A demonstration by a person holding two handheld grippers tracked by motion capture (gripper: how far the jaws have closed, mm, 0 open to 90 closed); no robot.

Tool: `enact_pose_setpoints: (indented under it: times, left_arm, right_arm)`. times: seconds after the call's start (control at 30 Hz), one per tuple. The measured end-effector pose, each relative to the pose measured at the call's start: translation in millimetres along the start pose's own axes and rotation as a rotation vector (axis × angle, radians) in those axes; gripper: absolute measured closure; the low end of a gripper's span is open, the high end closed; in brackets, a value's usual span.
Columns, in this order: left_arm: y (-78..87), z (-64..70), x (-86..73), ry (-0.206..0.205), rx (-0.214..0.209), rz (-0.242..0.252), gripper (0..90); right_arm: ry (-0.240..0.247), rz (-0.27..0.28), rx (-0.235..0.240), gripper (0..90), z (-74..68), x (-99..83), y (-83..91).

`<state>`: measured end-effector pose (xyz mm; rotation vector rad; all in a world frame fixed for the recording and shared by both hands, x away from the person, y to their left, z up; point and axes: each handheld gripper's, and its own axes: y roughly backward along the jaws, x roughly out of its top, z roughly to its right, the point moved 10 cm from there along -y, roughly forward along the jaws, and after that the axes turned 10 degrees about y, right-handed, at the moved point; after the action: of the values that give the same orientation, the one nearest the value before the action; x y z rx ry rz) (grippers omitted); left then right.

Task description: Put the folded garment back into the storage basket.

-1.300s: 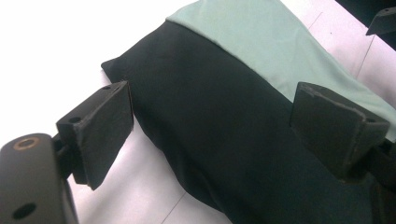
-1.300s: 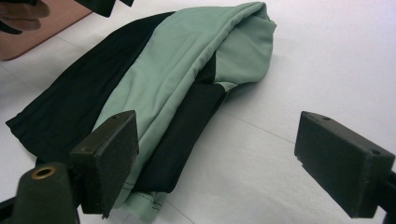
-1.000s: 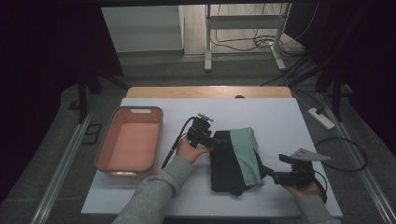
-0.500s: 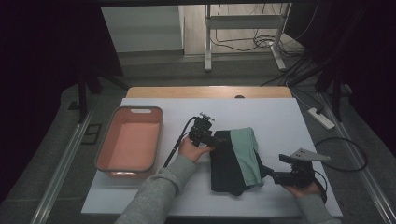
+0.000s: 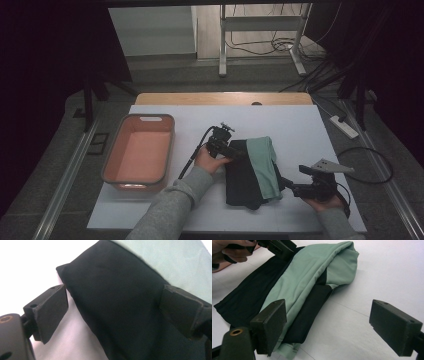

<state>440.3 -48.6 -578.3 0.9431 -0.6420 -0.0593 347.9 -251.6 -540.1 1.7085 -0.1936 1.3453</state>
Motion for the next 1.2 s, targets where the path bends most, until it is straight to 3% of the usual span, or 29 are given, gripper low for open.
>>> enact_pose_setpoints:
  times: [0.3, 0.47, 0.87, 1.2]
  left_arm:
    - [-5.0, -2.7, -1.0, 0.020, -0.014, -0.013, 7.6]
    - [-7.3, -4.3, -4.5, 0.015, 0.000, -0.041, 6.8]
    - [-15.2, -6.8, -8.8, 0.054, -0.018, -0.082, 5.6]
    - [-16.9, -3.7, -8.4, 0.025, -0.005, -0.084, 8.5]
  right_arm:
    - [-0.002, -0.007, 0.000, 14.7, 0.5, -1.0, -0.8]
    - [-0.002, -0.007, 0.000, 14.7, 0.5, -1.1, -0.8]
    - [-0.004, -0.018, 0.000, 14.8, 0.6, -2.6, -2.2]
    - [-0.003, -0.014, -0.002, 14.9, 0.7, -2.1, -1.9]
